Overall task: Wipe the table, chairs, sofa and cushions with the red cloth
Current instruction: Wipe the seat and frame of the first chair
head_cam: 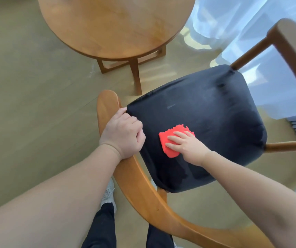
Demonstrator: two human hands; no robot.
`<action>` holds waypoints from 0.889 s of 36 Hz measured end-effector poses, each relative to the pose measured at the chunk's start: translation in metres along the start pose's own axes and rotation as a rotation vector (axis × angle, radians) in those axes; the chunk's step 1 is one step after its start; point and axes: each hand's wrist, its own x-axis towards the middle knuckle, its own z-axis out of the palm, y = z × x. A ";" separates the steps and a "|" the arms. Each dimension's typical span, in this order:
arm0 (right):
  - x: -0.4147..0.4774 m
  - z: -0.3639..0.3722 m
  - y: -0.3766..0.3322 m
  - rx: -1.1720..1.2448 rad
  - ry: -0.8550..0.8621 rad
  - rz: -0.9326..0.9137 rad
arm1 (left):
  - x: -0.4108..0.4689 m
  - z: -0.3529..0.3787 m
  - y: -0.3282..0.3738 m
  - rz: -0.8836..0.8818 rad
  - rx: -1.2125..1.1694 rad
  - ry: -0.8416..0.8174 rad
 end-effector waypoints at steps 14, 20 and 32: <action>-0.104 0.069 -0.035 0.229 -0.451 0.075 | 0.005 0.001 -0.006 0.020 -0.011 -0.008; -0.068 0.012 -0.021 0.573 -0.389 0.344 | 0.002 0.003 -0.006 0.030 -0.022 -0.023; 0.002 -0.018 0.006 0.595 0.119 0.785 | 0.007 0.007 -0.005 0.022 -0.098 0.070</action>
